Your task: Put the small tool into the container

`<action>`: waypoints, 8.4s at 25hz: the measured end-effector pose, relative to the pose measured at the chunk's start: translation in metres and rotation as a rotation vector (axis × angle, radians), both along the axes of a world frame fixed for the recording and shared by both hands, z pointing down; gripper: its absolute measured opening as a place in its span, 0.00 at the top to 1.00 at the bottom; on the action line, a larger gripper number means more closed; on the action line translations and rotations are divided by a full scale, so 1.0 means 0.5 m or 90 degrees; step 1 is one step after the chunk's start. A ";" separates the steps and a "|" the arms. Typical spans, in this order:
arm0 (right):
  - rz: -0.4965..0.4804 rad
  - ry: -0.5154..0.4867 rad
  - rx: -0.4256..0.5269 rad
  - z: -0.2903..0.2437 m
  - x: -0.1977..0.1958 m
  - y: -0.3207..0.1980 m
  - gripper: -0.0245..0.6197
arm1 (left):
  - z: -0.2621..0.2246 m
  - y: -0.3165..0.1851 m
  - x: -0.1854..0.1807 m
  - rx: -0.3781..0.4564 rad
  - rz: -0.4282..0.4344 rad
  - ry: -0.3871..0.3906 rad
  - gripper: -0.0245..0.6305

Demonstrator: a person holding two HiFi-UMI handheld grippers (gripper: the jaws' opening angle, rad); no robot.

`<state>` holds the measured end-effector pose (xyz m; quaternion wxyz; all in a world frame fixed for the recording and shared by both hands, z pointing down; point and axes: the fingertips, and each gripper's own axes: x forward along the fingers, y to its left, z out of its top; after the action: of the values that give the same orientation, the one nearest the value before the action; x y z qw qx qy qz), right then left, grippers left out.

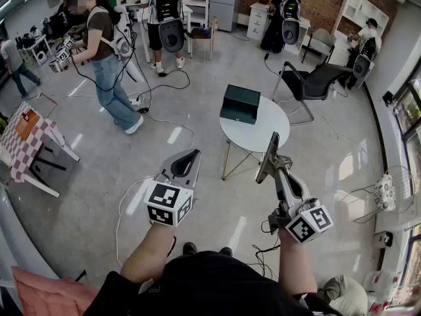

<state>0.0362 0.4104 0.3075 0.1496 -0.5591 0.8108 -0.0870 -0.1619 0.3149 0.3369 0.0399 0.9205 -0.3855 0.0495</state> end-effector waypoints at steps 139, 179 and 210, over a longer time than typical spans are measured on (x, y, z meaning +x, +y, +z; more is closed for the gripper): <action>-0.238 0.242 -0.610 0.804 0.284 -1.128 0.94 | 0.313 -1.080 0.398 -0.258 -0.001 -0.067 0.95; -0.215 0.408 -0.724 0.915 0.335 -1.134 0.79 | 0.363 -1.031 0.348 -0.309 -0.014 -0.069 0.95; 0.051 0.139 -0.527 0.638 0.397 -1.123 0.78 | 0.197 -1.095 0.351 -0.174 0.085 -0.059 0.95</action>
<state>0.2349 -0.1511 0.6266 -0.1711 -0.6090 0.6961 -0.3395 0.0135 -0.2327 0.4355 0.1439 0.9267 -0.3147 0.1466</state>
